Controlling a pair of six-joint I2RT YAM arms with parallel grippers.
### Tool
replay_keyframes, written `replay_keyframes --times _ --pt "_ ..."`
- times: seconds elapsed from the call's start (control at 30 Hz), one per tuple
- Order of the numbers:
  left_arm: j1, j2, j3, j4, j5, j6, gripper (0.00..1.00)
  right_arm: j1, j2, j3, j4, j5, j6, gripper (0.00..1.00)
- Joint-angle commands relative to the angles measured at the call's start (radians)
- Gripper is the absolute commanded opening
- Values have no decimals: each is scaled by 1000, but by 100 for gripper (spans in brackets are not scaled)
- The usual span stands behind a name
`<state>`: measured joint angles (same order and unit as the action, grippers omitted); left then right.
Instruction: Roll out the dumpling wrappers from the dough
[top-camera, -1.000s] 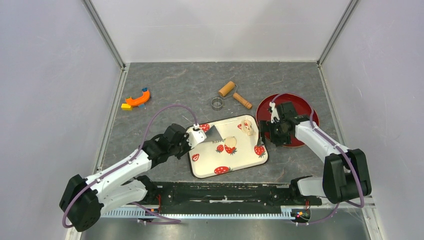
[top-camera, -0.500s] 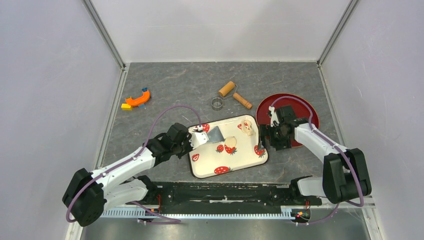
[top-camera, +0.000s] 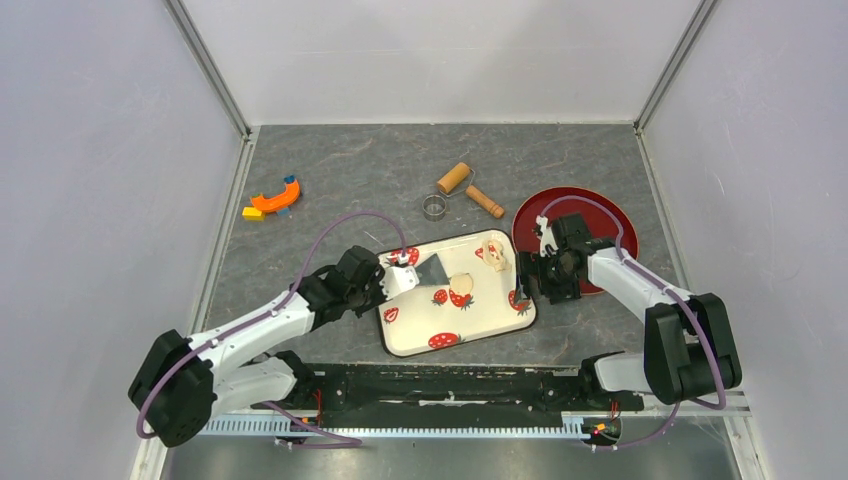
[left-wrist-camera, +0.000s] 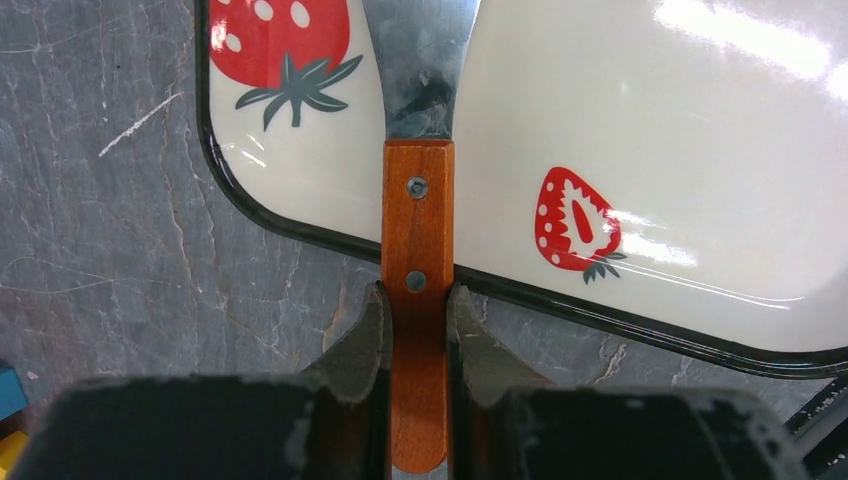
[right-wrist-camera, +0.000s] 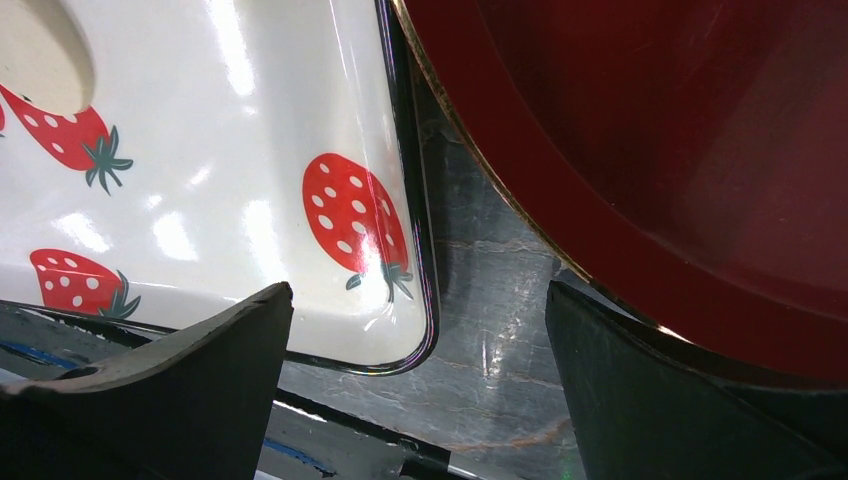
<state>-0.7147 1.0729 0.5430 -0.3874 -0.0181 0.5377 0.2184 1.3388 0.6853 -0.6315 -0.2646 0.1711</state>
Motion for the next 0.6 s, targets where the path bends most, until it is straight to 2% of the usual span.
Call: replay_keyframes --times 0.0,0.57 --pt "0 18 17 -4 3 44 2 -5 3 -14 36 -18 -12 98" --pt "-45 147 94 -3 -38 -33 2 -5 19 -18 42 -24 -24 98"
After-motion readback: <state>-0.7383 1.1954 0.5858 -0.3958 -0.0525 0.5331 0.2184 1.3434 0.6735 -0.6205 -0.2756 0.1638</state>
